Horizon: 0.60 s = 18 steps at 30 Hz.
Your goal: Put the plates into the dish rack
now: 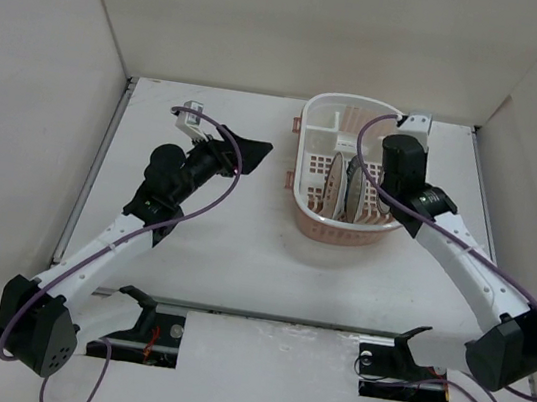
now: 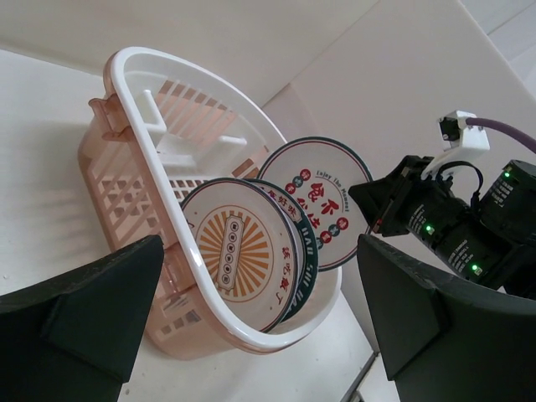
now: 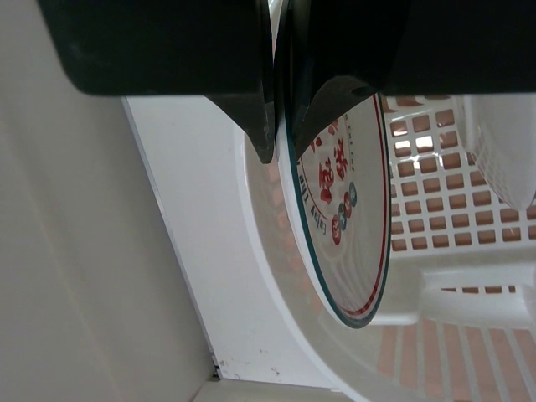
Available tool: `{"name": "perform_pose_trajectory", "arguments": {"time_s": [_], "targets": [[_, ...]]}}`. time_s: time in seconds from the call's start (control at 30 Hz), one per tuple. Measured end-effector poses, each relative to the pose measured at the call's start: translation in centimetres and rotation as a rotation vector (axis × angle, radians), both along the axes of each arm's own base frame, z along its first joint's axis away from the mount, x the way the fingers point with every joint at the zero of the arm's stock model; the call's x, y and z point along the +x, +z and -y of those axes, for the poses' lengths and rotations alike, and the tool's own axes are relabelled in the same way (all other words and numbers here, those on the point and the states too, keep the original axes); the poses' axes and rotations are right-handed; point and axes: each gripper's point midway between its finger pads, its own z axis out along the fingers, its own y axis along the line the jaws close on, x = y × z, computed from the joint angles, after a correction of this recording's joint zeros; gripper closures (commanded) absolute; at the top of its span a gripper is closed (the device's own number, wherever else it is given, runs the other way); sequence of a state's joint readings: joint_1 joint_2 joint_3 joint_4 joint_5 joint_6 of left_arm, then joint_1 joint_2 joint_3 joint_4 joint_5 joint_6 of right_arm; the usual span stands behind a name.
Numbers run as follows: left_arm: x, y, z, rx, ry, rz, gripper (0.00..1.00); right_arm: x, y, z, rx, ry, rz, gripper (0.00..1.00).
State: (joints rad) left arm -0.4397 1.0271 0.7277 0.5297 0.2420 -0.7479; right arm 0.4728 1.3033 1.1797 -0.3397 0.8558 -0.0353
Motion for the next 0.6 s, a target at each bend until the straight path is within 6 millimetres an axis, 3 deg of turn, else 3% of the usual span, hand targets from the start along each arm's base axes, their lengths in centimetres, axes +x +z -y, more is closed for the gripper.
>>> {"name": "perform_pose_trajectory", "arguments": {"time_s": [0.6], "targets": [[0.1,-0.2,-0.1,0.01,0.008,-0.002,0.0,0.1,-2.5,-2.2,-0.007,0.074,-0.054,1.0]]}}
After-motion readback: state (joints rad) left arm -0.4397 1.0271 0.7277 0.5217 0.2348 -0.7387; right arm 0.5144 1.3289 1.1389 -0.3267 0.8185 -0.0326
